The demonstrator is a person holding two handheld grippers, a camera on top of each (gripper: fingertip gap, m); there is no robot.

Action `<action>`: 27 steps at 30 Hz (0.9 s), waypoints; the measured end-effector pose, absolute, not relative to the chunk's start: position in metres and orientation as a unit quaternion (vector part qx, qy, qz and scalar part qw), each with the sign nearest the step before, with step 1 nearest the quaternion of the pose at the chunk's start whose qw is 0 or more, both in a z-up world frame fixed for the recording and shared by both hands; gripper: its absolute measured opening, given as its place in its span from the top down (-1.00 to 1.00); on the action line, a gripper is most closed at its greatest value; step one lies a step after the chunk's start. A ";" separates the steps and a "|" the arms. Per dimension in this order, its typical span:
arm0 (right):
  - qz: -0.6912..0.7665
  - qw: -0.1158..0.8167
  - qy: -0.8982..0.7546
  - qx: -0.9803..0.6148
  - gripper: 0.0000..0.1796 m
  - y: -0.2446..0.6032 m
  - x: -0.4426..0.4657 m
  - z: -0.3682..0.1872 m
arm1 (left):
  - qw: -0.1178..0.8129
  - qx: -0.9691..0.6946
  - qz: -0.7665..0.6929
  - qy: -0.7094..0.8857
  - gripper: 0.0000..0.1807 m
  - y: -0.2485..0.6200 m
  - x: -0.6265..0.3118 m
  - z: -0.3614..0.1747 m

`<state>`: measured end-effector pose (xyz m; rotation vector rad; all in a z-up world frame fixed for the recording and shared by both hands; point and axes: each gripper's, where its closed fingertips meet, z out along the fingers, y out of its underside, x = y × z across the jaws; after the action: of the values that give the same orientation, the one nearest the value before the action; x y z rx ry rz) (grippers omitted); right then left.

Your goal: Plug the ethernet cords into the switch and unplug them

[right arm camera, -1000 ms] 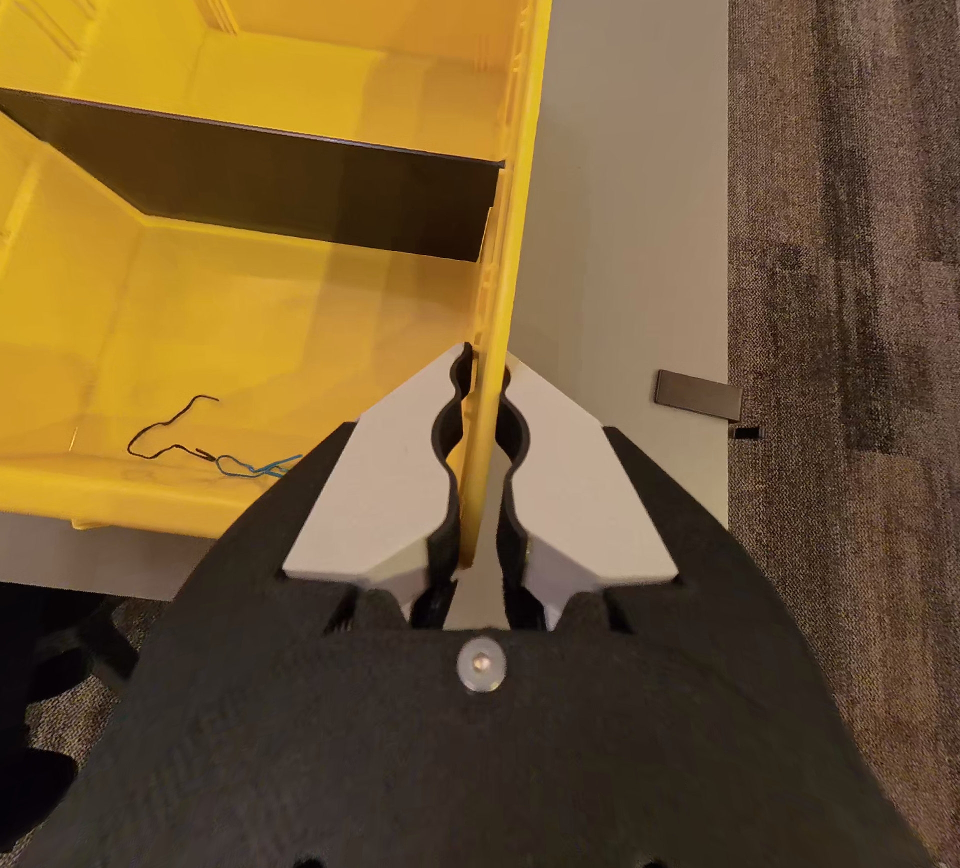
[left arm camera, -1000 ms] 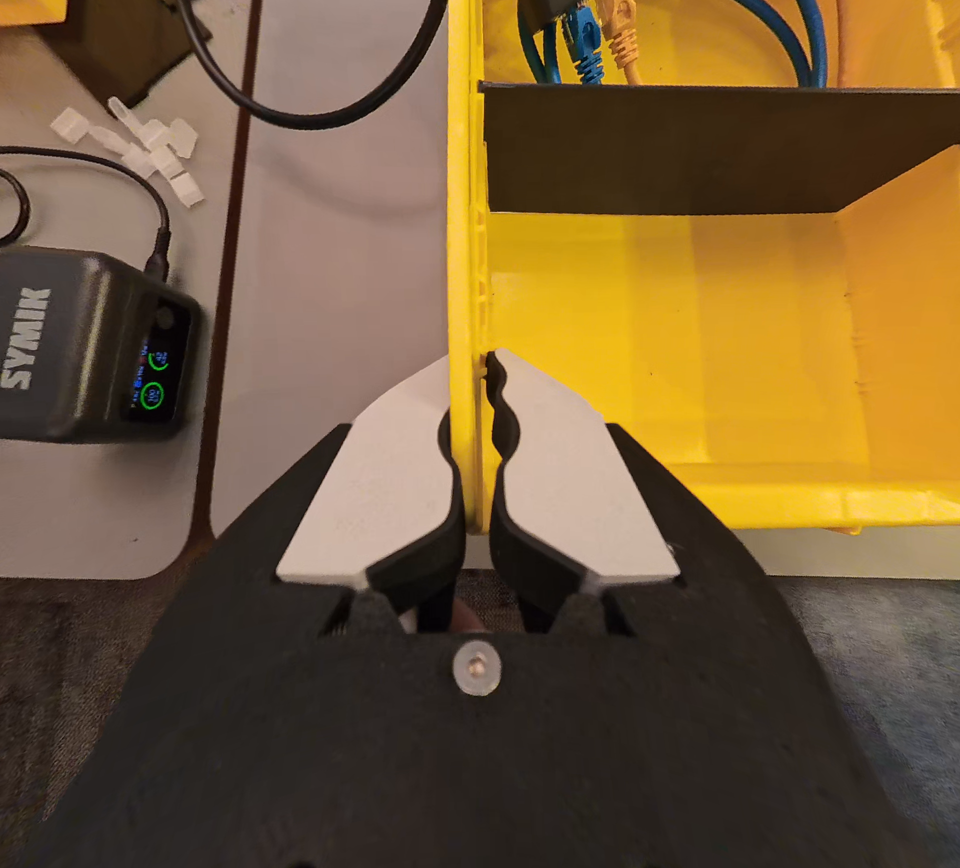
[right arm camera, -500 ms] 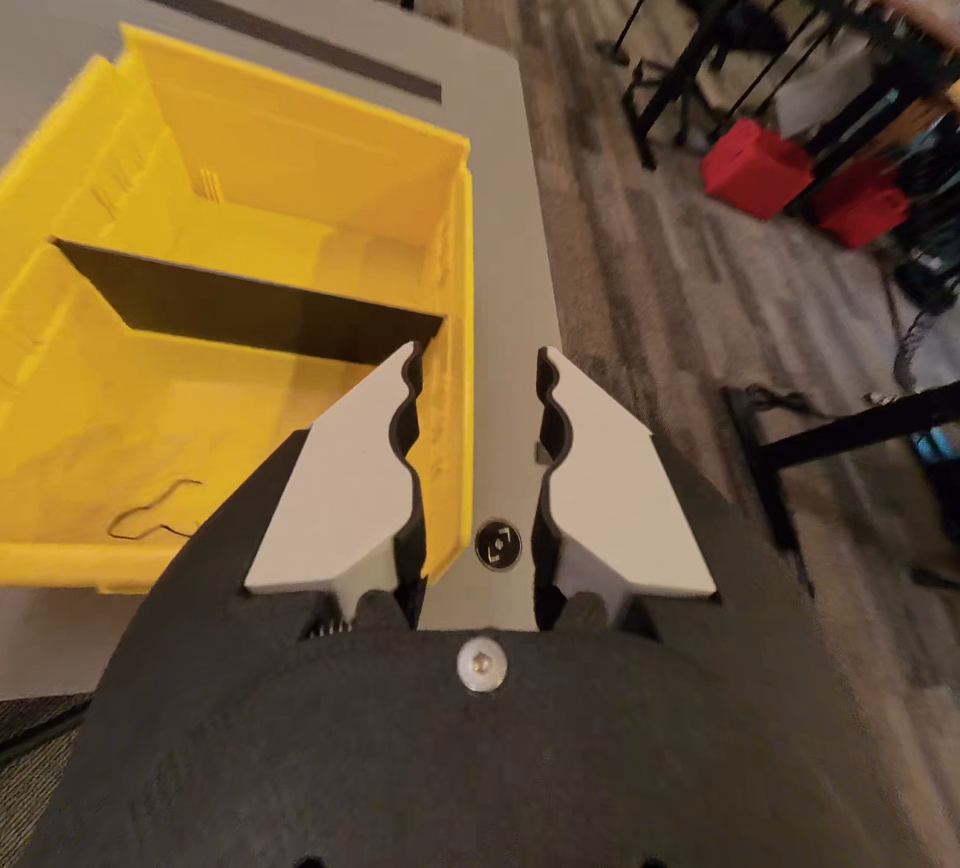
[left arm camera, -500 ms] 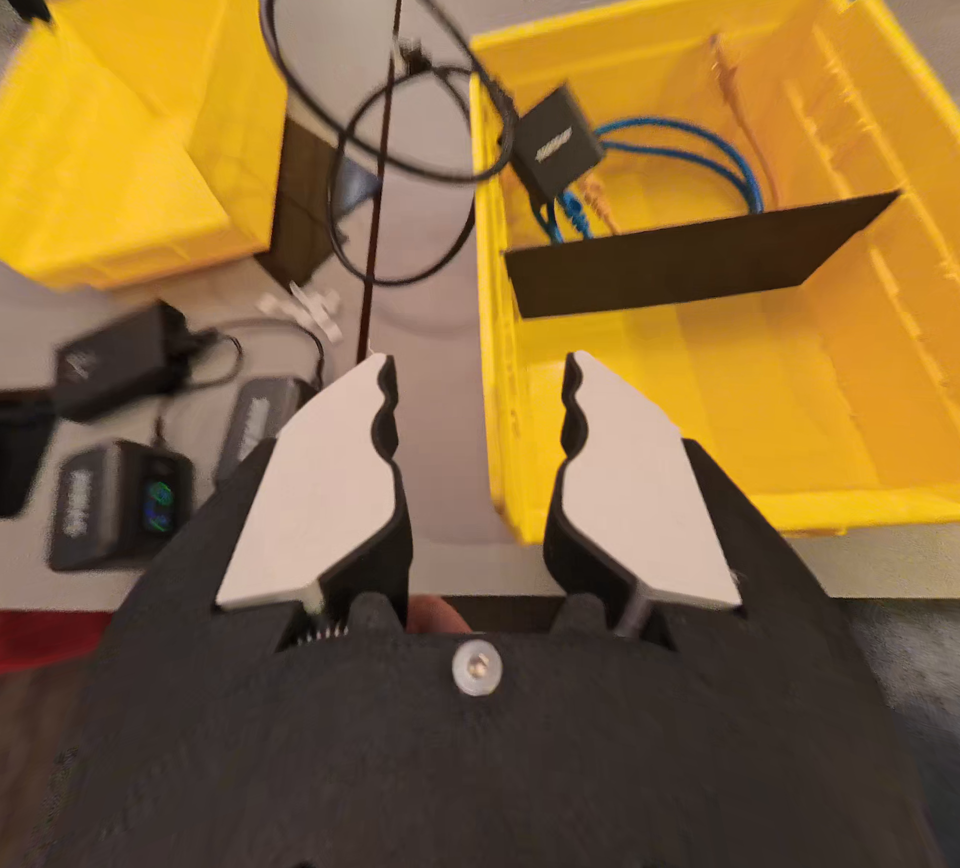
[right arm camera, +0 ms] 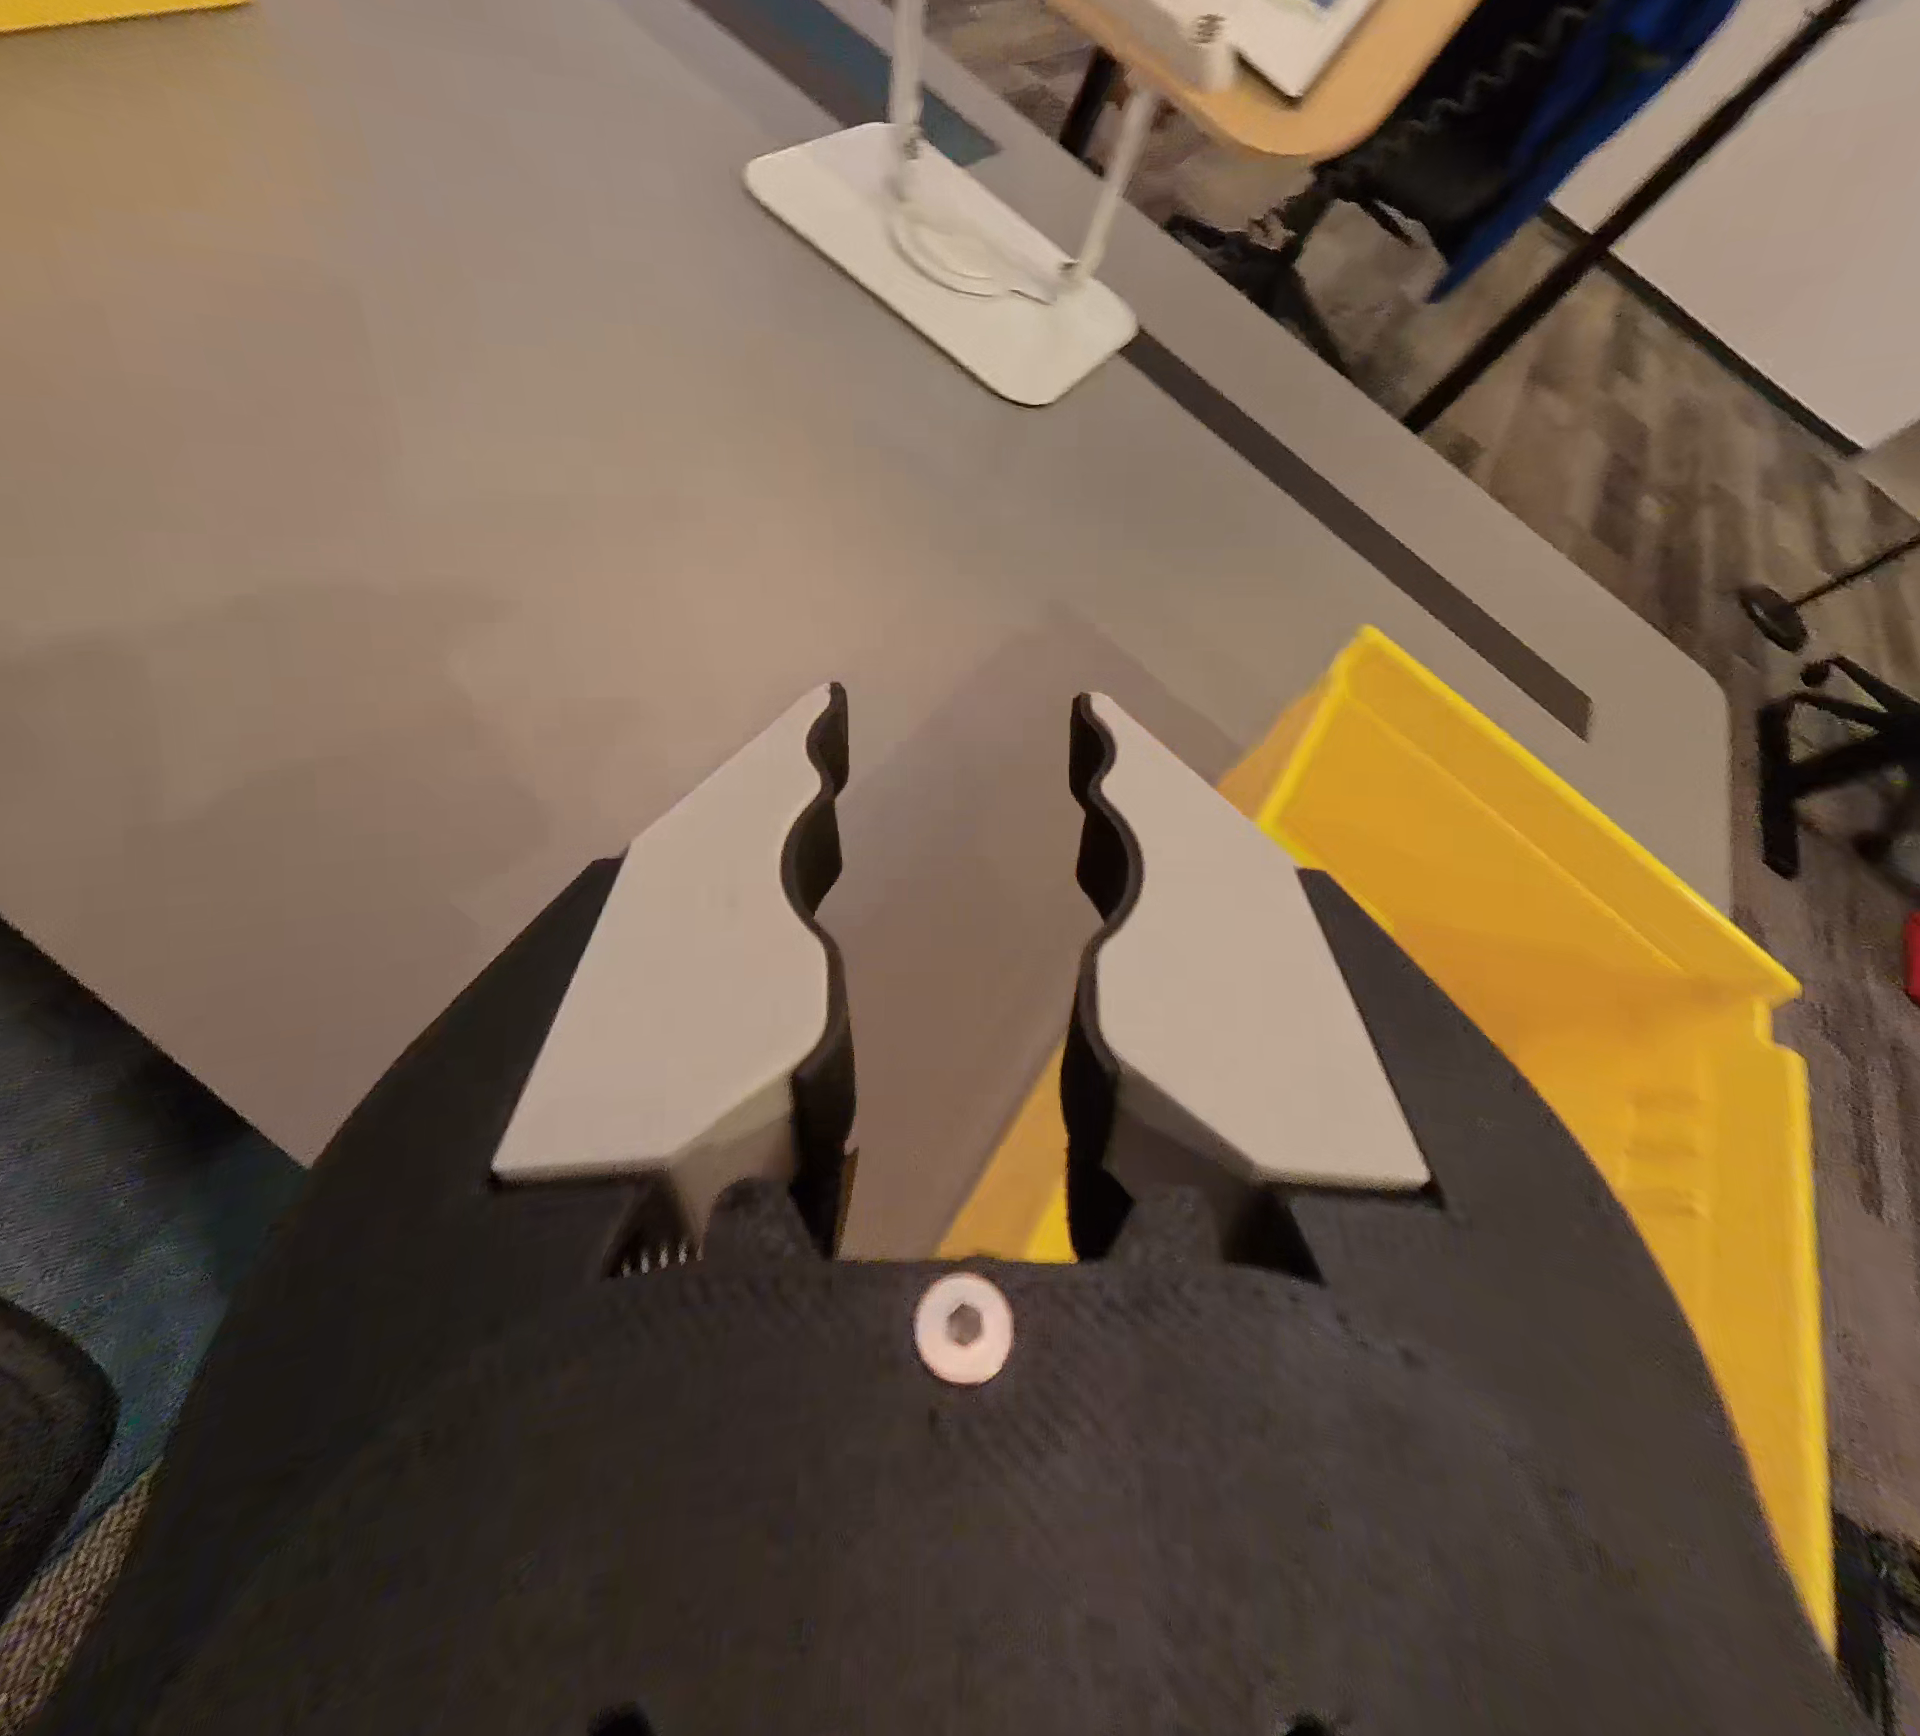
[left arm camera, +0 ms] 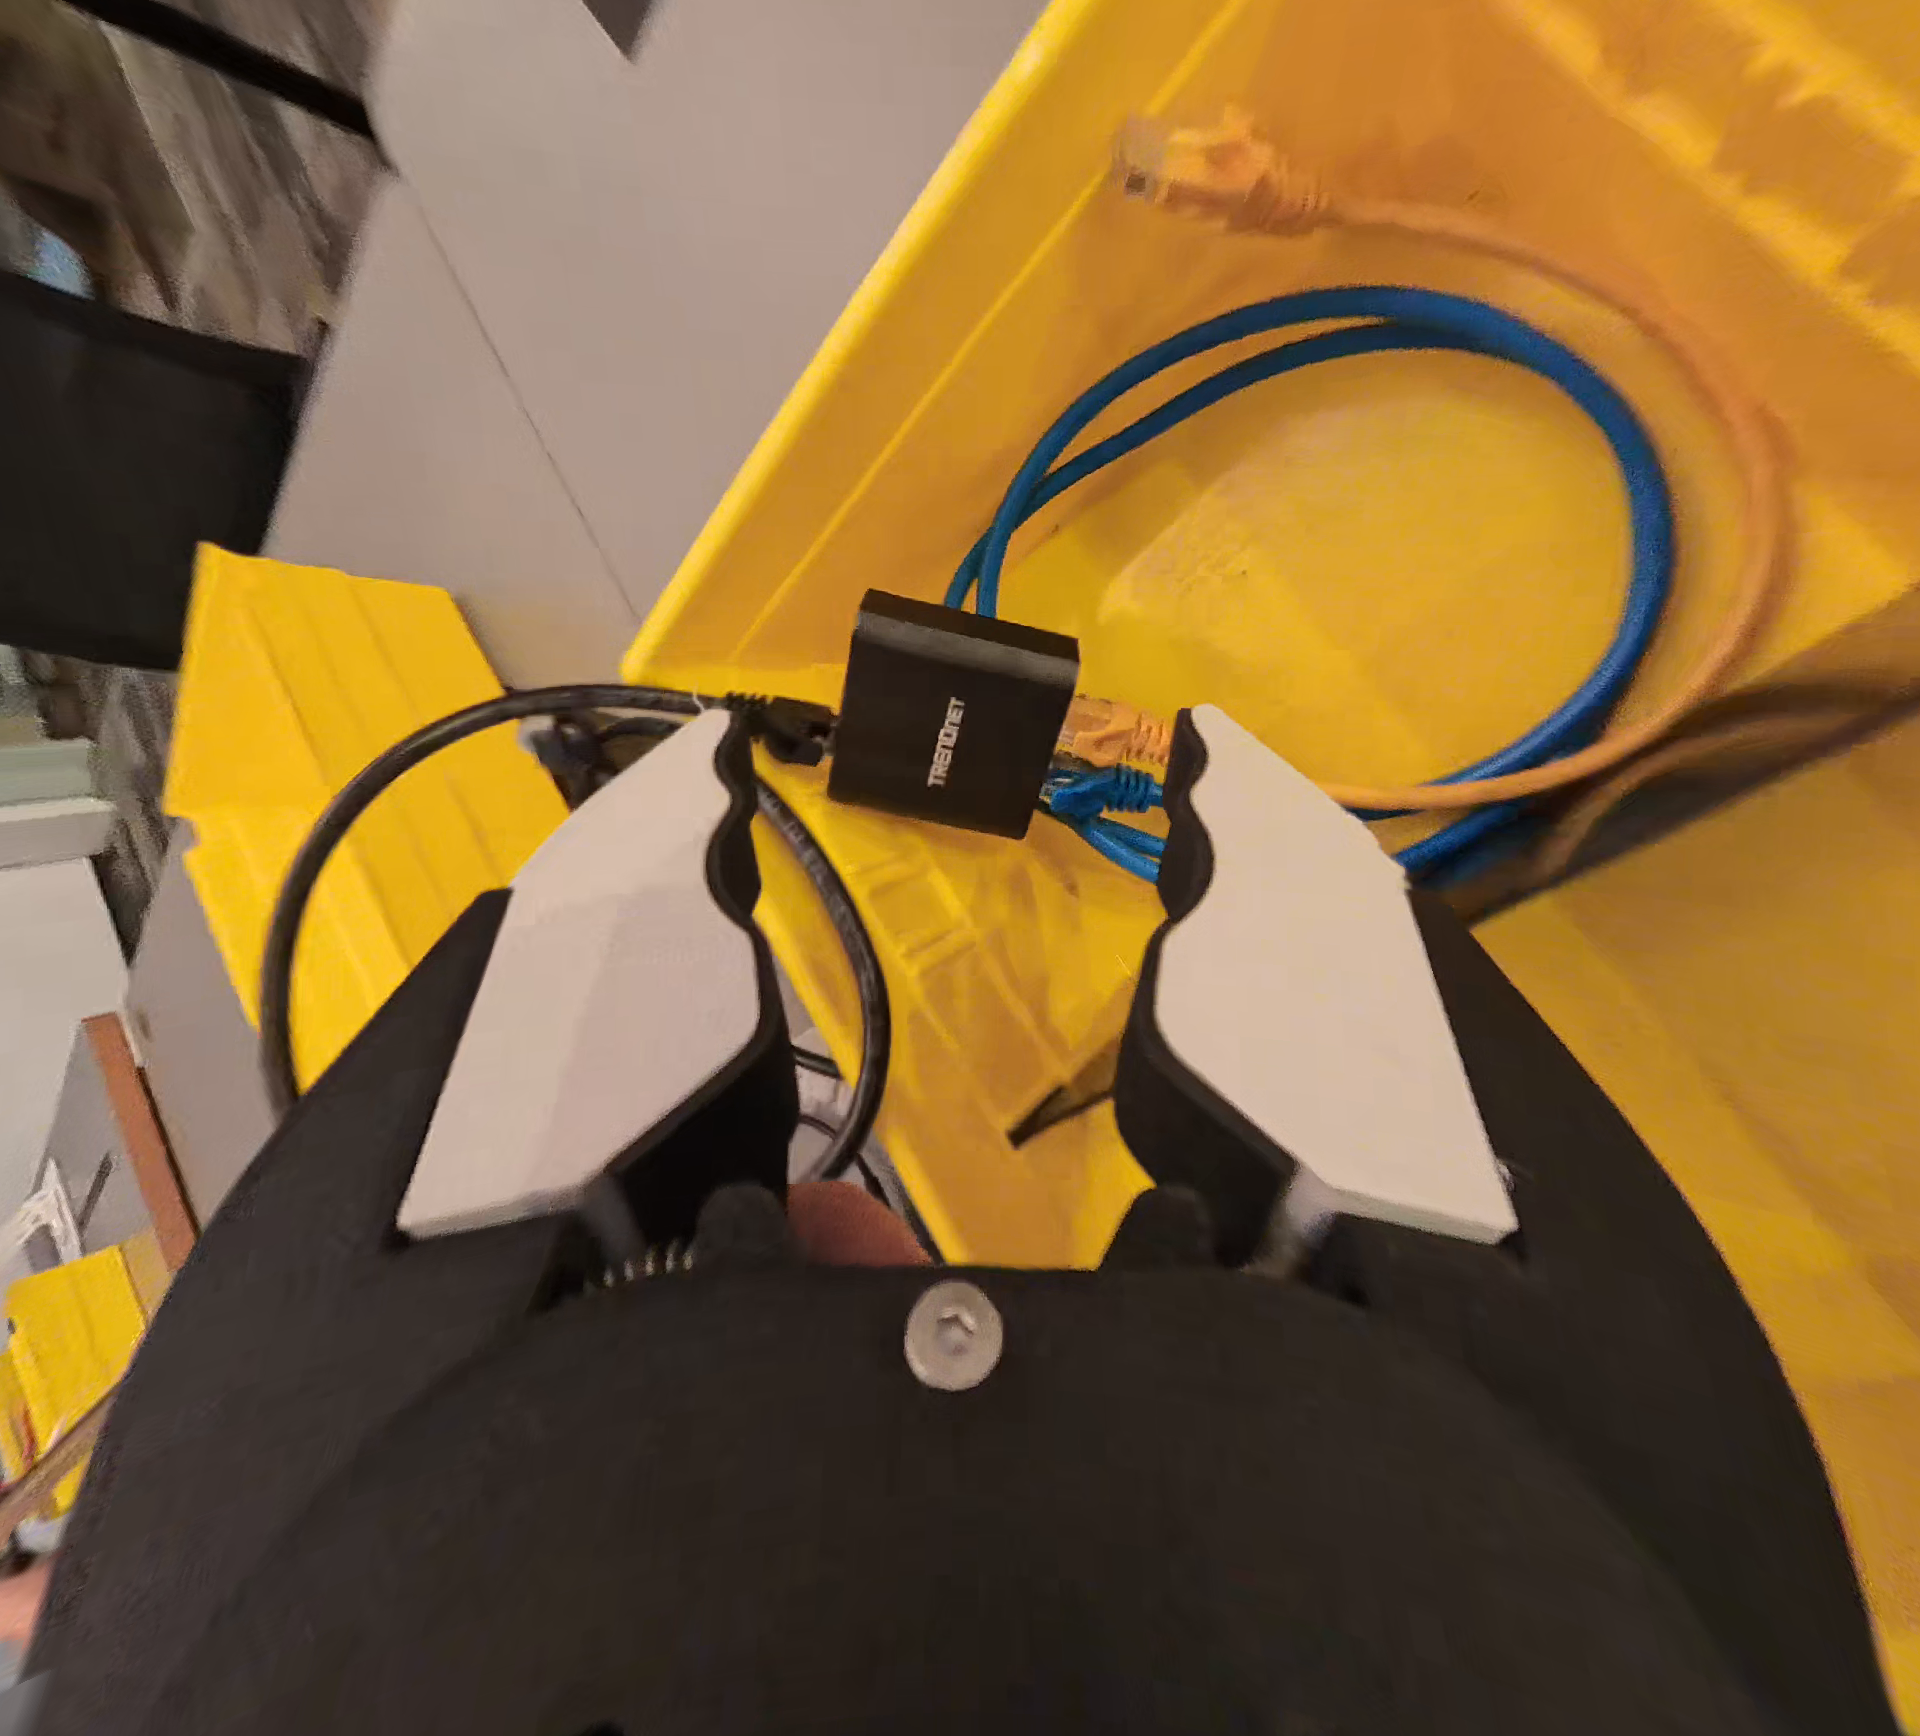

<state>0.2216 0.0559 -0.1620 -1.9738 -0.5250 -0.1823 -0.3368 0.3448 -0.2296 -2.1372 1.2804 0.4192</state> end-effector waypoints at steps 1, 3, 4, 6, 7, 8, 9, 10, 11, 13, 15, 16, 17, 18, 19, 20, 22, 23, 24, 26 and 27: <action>-0.073 0.515 -0.230 -0.822 0.54 0.058 0.212 -0.168 | 0.284 -0.806 0.168 0.491 0.16 0.352 -0.338 -0.238; -0.060 0.506 -0.246 -0.825 0.55 0.062 0.197 -0.178 | 0.258 -0.794 0.207 0.511 0.18 0.365 -0.343 -0.248; -0.053 0.502 -0.252 -0.826 0.55 0.062 0.192 -0.183 | 0.239 -0.795 0.206 0.519 0.19 0.367 -0.343 -0.256; -0.045 0.499 -0.257 -0.827 0.56 0.064 0.186 -0.189 | 0.213 -0.795 0.206 0.530 0.23 0.370 -0.345 -0.270; -0.039 0.497 -0.257 -0.828 0.56 0.064 0.183 -0.191 | 0.200 -0.794 0.210 0.535 0.24 0.371 -0.347 -0.276; -0.033 0.496 -0.256 -0.829 0.56 0.065 0.182 -0.194 | 0.197 -0.793 0.211 0.537 0.27 0.372 -0.347 -0.280; -0.028 0.496 -0.255 -0.830 0.56 0.065 0.180 -0.195 | 0.203 -0.787 0.222 0.539 0.35 0.375 -0.348 -0.279; -0.023 0.496 -0.254 -0.830 0.57 0.065 0.179 -0.197 | 0.199 -0.785 0.226 0.541 0.35 0.375 -0.349 -0.280; -0.021 0.495 -0.253 -0.831 0.57 0.066 0.179 -0.198 | 0.198 -0.784 0.229 0.542 0.35 0.375 -0.349 -0.280; -0.021 0.495 -0.254 -0.831 0.57 0.067 0.179 -0.199 | 0.206 -0.786 0.227 0.537 0.35 0.376 -0.349 -0.279; -0.016 0.493 -0.255 -0.832 0.58 0.068 0.177 -0.201 | 0.222 -0.787 0.224 0.531 0.35 0.376 -0.349 -0.273; -0.014 0.492 -0.256 -0.832 0.58 0.068 0.176 -0.202 | 0.234 -0.784 0.226 0.528 0.35 0.377 -0.349 -0.268; -0.012 0.492 -0.258 -0.831 0.58 0.069 0.174 -0.203 | 0.246 -0.779 0.231 0.529 0.35 0.377 -0.349 -0.262; -0.011 0.490 -0.262 -0.831 0.58 0.070 0.173 -0.205 | 0.259 -0.776 0.237 0.524 0.35 0.378 -0.349 -0.254; -0.010 0.489 -0.265 -0.831 0.58 0.070 0.171 -0.206 | 0.271 -0.772 0.241 0.522 0.36 0.377 -0.350 -0.245; -0.009 0.488 -0.267 -0.831 0.58 0.071 0.169 -0.207 | 0.283 -0.769 0.243 0.519 0.36 0.376 -0.350 -0.236; -0.007 0.487 -0.271 -0.830 0.58 0.072 0.166 -0.208 | 0.317 -0.767 0.239 0.504 0.36 0.375 -0.349 -0.213; -0.006 0.486 -0.274 -0.830 0.58 0.073 0.164 -0.208 | 0.332 -0.765 0.239 0.498 0.36 0.374 -0.349 -0.201; -0.005 0.486 -0.276 -0.829 0.58 0.073 0.162 -0.208 | 0.347 -0.761 0.243 0.490 0.36 0.374 -0.351 -0.188; -0.003 0.487 -0.281 -0.827 0.58 0.075 0.159 -0.207 | 0.378 -0.752 0.249 0.478 0.36 0.372 -0.351 -0.160; -0.002 0.489 -0.284 -0.825 0.58 0.075 0.157 -0.206 | 0.390 -0.749 0.252 0.473 0.36 0.370 -0.351 -0.147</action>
<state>0.1565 0.0753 -0.2059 -2.0044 -0.6906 -0.0048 -0.3509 0.3698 -0.1469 -1.9032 1.2037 0.6411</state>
